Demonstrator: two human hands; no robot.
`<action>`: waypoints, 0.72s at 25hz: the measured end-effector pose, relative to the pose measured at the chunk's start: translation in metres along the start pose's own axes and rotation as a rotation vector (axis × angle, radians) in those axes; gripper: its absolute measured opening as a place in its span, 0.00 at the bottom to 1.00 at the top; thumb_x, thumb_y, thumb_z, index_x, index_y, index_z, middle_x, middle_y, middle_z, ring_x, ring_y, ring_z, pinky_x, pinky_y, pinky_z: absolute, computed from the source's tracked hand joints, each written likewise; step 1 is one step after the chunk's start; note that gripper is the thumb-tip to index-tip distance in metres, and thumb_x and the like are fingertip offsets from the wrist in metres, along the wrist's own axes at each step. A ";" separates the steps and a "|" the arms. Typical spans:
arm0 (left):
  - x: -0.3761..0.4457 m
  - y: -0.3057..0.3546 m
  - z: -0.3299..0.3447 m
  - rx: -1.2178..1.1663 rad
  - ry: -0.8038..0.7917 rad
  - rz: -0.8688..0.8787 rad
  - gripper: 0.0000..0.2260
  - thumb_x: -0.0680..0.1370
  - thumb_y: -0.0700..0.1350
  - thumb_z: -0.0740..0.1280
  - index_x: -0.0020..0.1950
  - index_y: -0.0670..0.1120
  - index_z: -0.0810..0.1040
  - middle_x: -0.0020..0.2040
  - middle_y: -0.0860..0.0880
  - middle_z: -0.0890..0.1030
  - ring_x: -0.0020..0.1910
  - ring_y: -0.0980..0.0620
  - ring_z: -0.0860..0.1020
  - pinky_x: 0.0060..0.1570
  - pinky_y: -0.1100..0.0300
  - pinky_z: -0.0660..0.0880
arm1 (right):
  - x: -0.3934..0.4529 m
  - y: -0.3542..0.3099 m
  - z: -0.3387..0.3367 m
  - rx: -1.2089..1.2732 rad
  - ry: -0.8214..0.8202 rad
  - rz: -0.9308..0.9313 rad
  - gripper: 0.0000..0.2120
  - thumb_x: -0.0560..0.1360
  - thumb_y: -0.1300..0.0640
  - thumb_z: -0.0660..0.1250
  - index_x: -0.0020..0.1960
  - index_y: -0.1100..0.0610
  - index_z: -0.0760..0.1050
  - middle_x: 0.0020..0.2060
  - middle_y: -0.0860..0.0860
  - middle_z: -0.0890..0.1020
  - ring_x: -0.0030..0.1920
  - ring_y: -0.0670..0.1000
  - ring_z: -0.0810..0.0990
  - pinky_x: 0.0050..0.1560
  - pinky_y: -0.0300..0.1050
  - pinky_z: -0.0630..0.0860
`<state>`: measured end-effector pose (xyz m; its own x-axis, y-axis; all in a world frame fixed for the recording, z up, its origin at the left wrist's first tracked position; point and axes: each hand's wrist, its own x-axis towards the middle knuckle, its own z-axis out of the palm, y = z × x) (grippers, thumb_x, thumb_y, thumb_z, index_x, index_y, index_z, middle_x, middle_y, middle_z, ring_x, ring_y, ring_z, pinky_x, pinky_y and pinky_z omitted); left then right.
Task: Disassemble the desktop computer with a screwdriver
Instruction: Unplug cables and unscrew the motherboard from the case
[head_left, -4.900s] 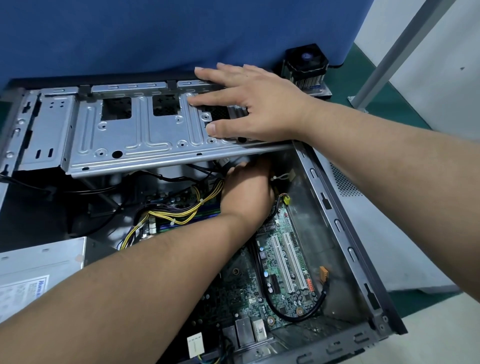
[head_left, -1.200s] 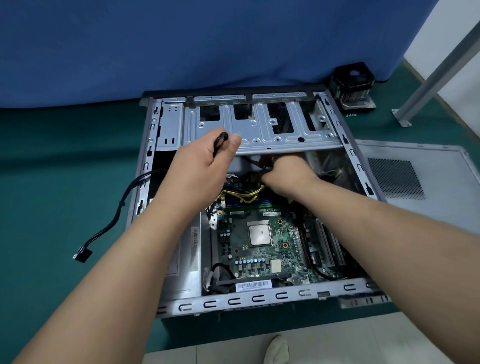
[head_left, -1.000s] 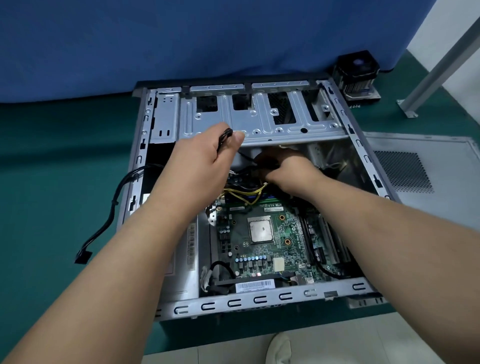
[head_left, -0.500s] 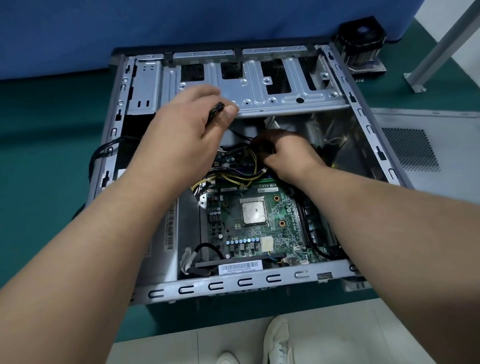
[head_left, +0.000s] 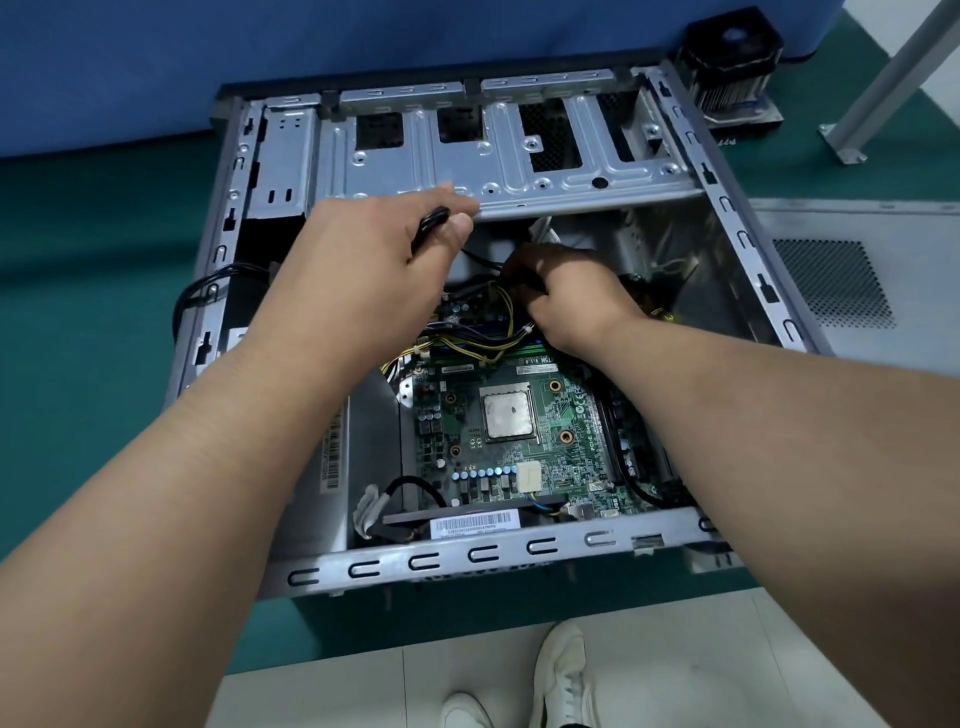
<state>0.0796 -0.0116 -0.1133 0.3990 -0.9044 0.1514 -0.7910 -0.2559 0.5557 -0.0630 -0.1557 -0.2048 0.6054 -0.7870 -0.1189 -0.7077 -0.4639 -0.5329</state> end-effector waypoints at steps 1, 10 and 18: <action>0.000 0.001 0.000 0.000 -0.002 -0.006 0.14 0.84 0.56 0.61 0.68 0.61 0.79 0.70 0.64 0.76 0.34 0.66 0.77 0.34 0.77 0.69 | 0.000 -0.001 0.000 -0.014 0.000 0.010 0.10 0.80 0.52 0.66 0.59 0.41 0.78 0.54 0.52 0.83 0.48 0.56 0.79 0.46 0.42 0.71; 0.000 0.003 0.000 -0.002 0.027 -0.045 0.14 0.84 0.58 0.61 0.66 0.62 0.80 0.68 0.64 0.78 0.51 0.56 0.82 0.53 0.60 0.78 | -0.003 -0.011 -0.007 -0.138 0.015 0.014 0.14 0.78 0.54 0.66 0.61 0.41 0.77 0.57 0.53 0.82 0.54 0.59 0.81 0.47 0.43 0.73; 0.001 -0.001 0.001 -0.010 0.039 -0.037 0.13 0.84 0.58 0.61 0.66 0.63 0.80 0.64 0.64 0.80 0.37 0.69 0.77 0.33 0.76 0.68 | -0.003 -0.012 -0.009 -0.114 0.010 0.035 0.15 0.77 0.56 0.65 0.60 0.41 0.78 0.55 0.53 0.82 0.45 0.56 0.76 0.47 0.43 0.74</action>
<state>0.0801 -0.0127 -0.1145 0.4457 -0.8804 0.1621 -0.7707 -0.2853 0.5698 -0.0600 -0.1513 -0.1911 0.5761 -0.8074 -0.1272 -0.7657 -0.4787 -0.4295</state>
